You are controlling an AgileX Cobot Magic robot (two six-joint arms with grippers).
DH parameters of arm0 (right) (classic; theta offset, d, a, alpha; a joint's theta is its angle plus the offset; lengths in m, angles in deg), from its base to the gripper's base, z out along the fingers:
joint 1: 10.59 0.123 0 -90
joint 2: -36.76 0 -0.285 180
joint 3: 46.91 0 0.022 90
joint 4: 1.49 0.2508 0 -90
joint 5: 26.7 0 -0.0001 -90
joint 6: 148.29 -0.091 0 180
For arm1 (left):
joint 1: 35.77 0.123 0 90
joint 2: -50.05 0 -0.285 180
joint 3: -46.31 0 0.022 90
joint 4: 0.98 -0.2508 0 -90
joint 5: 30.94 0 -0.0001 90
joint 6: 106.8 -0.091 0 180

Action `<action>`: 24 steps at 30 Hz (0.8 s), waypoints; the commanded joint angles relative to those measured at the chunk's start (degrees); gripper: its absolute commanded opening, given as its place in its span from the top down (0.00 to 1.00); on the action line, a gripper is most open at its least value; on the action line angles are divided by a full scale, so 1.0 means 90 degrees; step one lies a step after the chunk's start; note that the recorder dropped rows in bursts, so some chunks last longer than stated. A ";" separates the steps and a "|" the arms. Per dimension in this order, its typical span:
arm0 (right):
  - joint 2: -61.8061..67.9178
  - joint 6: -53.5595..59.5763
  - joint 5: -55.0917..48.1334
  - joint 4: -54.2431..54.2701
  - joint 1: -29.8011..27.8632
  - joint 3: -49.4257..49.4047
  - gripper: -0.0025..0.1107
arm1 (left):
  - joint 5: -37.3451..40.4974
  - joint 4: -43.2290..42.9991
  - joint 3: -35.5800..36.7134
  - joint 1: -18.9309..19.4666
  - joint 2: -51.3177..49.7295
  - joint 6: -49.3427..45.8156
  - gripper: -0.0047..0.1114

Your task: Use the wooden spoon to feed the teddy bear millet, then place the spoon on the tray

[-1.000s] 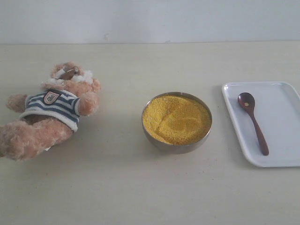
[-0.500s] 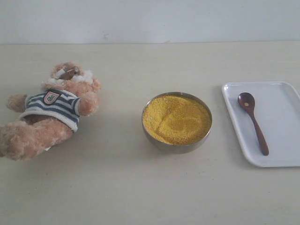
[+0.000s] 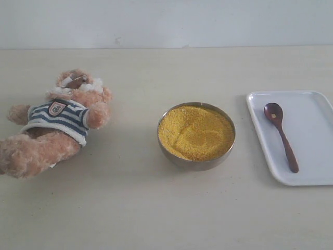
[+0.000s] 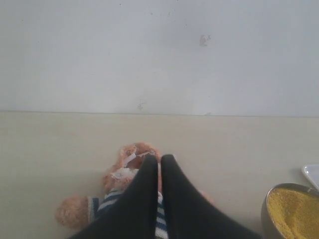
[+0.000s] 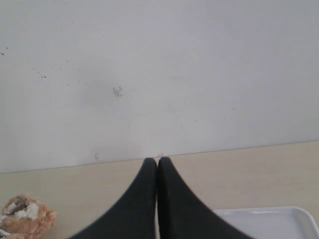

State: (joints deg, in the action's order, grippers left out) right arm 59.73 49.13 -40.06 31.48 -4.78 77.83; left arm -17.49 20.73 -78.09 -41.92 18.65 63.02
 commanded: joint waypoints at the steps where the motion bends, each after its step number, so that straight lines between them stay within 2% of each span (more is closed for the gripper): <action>1: -0.0014 0.0000 -0.0010 -0.0022 0.0000 -0.0013 0.98 | -0.0017 -0.0007 0.0028 -0.0018 0.0029 0.0027 0.93; 9: -0.0015 -0.0014 -0.0010 -0.0022 0.0000 -0.0013 0.98 | -0.0017 -0.0073 0.0028 -0.0018 0.0029 -0.0062 0.93; 13: -0.0015 -0.0014 -0.0010 -0.0022 0.0000 -0.0013 0.98 | -0.0042 -0.1318 0.0059 0.0032 0.0301 -0.0494 0.93; 16: -0.0015 -0.0014 -0.0010 -0.0022 0.0000 -0.0013 0.98 | -0.0054 -0.1752 0.0382 0.0357 0.0884 -0.0400 0.93; 21: -0.0015 -0.0014 -0.0010 -0.0022 0.0000 -0.0013 0.98 | -0.0082 -0.1824 0.1504 0.1000 0.2188 0.0469 0.93; 24: -0.0015 -0.0014 -0.0010 -0.0022 0.0000 -0.0013 0.98 | -0.0567 -0.1824 0.2182 0.1257 0.2624 0.0904 0.93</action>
State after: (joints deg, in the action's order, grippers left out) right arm 59.73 49.13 -40.06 31.48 -4.78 77.83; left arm -18.76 4.61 -63.42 -32.71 39.05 66.99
